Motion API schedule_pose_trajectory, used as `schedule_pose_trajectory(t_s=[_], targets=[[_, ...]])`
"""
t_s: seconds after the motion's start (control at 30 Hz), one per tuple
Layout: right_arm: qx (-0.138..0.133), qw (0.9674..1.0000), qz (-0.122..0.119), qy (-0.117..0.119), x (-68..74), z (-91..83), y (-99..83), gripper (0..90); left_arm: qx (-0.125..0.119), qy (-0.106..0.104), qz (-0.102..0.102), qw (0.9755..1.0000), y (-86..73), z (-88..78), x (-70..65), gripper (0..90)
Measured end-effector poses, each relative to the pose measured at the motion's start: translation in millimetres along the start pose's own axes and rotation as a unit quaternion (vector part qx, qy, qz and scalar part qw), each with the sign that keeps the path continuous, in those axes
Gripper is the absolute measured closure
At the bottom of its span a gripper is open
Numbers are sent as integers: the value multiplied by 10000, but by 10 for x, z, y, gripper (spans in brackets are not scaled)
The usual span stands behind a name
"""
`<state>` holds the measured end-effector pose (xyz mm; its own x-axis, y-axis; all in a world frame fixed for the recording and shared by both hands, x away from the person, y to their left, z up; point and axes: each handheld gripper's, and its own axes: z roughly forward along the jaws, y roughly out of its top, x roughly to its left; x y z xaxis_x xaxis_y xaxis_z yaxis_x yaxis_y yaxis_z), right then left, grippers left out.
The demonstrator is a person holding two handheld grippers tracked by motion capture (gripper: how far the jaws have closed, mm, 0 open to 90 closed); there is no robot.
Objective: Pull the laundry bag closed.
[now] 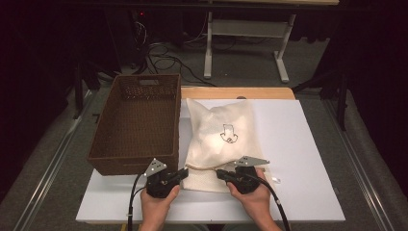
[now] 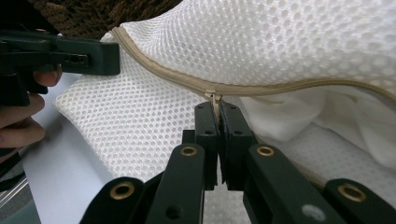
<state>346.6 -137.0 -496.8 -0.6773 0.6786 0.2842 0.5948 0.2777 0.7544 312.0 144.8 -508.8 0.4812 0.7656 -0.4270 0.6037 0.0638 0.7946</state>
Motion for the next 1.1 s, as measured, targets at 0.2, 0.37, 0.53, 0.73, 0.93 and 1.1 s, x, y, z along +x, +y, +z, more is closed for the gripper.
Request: schedule_pose_trajectory(t_s=[0.2, 0.37, 0.53, 0.73, 0.93, 1.1], targets=[[-34, 10000, -2, -29, -29, -31, -21, 881, 26, 20, 49, 10000, -4, -1, -2, 878], [-51, 9999, -19, -102, -51, -58, -28, 881, 17, 35, 35, 10000, -7, 0, 5, 877], [-31, 9999, -2, -122, -84, -95, -32, 880, 22, 43, 66, 10000, -9, 3, -1, 877], [-67, 9998, 36, -192, -142, -152, -36, 880, 18, 100, 114, 9999, -13, 6, -4, 877], [-74, 9996, 72, -259, -219, -225, -53, 881, 38, 131, 155, 9998, -13, 6, -6, 876], [-82, 9994, 104, -314, -271, -271, -71, 881, 46, 139, 156, 9998, -14, 5, -4, 876]])
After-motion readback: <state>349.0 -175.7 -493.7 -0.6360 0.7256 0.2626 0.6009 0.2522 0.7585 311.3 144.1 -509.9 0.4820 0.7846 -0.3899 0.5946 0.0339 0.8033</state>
